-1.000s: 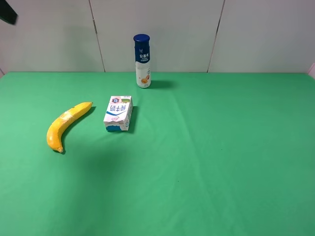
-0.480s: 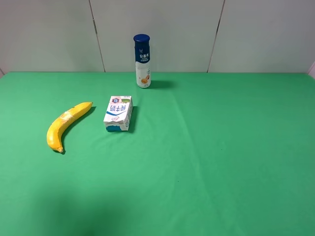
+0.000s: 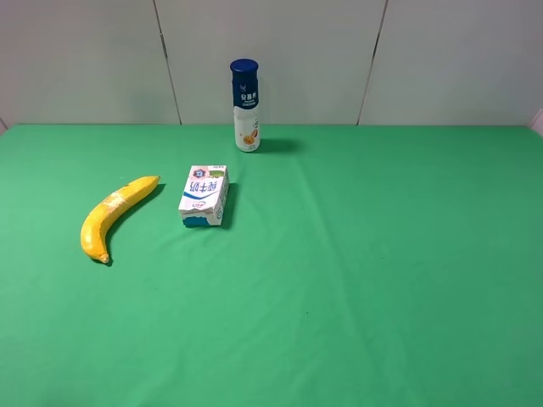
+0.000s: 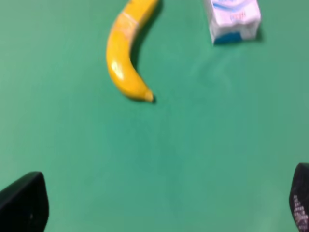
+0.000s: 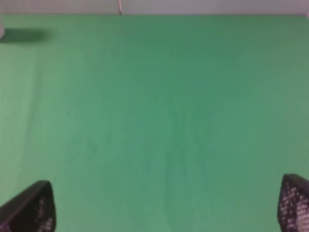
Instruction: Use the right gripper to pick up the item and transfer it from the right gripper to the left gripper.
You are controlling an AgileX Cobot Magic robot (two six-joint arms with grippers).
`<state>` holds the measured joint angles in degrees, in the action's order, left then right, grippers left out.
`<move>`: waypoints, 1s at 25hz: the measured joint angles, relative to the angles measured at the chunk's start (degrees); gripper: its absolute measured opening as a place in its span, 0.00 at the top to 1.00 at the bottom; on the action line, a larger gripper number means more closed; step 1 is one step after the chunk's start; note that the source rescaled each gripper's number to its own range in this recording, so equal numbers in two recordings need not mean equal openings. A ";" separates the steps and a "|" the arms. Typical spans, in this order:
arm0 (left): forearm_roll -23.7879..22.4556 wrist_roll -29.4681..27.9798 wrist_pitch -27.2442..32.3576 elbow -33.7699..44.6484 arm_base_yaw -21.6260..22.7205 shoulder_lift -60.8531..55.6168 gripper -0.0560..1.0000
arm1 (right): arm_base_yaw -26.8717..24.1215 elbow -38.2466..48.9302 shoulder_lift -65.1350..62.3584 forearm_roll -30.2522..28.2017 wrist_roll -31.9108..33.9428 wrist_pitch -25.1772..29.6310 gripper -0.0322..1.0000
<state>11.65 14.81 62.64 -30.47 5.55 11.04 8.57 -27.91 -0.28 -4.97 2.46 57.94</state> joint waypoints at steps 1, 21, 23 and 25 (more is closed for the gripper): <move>-1.44 -0.72 1.32 0.19 -0.35 -2.31 0.00 | 0.00 0.00 0.00 0.00 0.00 0.00 0.00; -10.40 -13.11 -1.74 2.02 -4.36 -10.18 0.00 | -0.11 0.00 0.00 0.00 0.00 0.00 0.00; -10.40 -13.17 -1.74 2.02 -5.04 -10.18 0.00 | -0.19 0.00 0.00 0.05 0.00 0.00 0.00; -10.40 -13.21 -1.74 2.02 -5.04 -10.18 0.00 | -0.19 0.00 0.00 0.05 0.00 0.00 0.00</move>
<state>1.25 1.60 60.90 -28.45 0.51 0.85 8.37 -27.91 -0.28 -4.92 2.46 57.94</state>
